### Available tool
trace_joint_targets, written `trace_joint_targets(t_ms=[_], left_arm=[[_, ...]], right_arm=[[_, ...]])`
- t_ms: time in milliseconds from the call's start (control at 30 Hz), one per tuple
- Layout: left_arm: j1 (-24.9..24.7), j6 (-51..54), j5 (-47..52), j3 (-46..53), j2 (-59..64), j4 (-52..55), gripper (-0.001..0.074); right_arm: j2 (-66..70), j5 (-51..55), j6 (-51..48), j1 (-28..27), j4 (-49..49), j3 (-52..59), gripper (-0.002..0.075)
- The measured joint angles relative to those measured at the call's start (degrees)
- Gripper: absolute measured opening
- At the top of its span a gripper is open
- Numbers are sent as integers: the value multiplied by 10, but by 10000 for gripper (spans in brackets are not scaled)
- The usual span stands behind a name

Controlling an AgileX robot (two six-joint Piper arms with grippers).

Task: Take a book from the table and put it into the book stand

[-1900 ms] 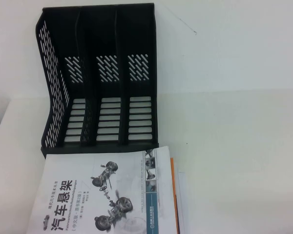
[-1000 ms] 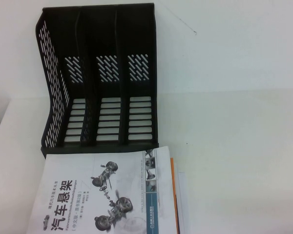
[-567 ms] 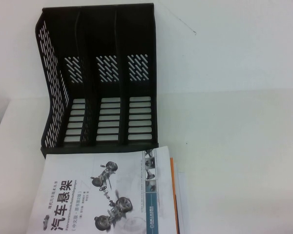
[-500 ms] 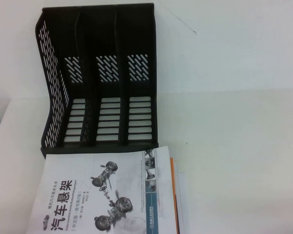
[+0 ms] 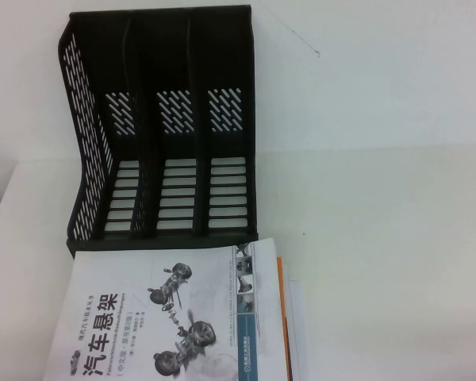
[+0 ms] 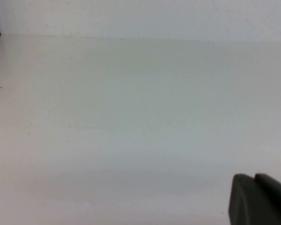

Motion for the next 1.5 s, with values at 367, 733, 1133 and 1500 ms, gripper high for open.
trace_joint_targets(t_ms=[367,733,1133,1500], left_arm=[[0,0,0,0,0,0,-4],[0,0,0,0,0,0,-4],[0,0,0,0,0,0,-4],[0,0,0,0,0,0,-4]], right_arm=[[0,0,0,0,-14,0,-3],[0,0,0,0,-30,0,-3],[0,0,0,0,-31,0,-3],[0,0,0,0,-31,0,-3]])
